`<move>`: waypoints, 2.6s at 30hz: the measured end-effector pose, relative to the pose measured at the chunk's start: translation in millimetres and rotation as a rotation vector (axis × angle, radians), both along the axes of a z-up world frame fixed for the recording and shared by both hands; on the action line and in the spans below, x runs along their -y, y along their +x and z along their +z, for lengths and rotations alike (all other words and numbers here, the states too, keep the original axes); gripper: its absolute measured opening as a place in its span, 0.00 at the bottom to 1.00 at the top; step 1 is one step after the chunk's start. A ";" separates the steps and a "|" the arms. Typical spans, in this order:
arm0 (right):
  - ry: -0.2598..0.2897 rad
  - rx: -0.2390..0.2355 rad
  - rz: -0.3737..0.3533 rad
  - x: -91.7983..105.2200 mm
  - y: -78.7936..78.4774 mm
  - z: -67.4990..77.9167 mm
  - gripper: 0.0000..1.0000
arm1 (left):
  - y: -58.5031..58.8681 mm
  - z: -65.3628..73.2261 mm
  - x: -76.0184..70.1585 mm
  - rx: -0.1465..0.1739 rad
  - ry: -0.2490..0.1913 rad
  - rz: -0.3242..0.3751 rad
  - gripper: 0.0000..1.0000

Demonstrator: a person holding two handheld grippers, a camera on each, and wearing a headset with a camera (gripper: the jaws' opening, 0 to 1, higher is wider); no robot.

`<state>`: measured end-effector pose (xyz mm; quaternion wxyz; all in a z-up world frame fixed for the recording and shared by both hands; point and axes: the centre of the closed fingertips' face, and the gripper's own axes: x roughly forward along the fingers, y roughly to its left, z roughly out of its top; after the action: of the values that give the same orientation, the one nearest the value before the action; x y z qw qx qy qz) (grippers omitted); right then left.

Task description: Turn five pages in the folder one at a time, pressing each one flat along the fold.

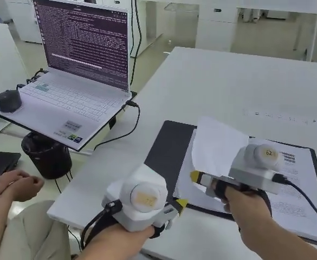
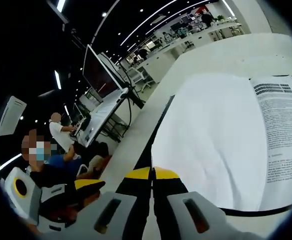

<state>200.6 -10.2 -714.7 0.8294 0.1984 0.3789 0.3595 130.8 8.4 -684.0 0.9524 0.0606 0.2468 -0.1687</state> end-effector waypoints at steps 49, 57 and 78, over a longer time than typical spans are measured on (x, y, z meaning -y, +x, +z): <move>0.039 -0.100 0.035 -8.6 -18.6 -51.6 0.02 | -0.9 -18.1 -9.3 -0.028 0.074 0.053 0.30; 0.097 -0.087 -0.047 38.2 0.5 -39.1 0.04 | 1.1 -38.2 17.3 -0.153 0.138 -0.188 0.34; 0.111 -0.119 -0.231 131.6 22.6 -49.8 0.07 | 62.9 -103.5 25.9 -0.106 0.005 0.024 0.19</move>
<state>223.2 -141.7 -764.5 0.8289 0.3074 0.3817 0.2696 193.7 -17.5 -787.5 0.9397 0.0510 0.2980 -0.1597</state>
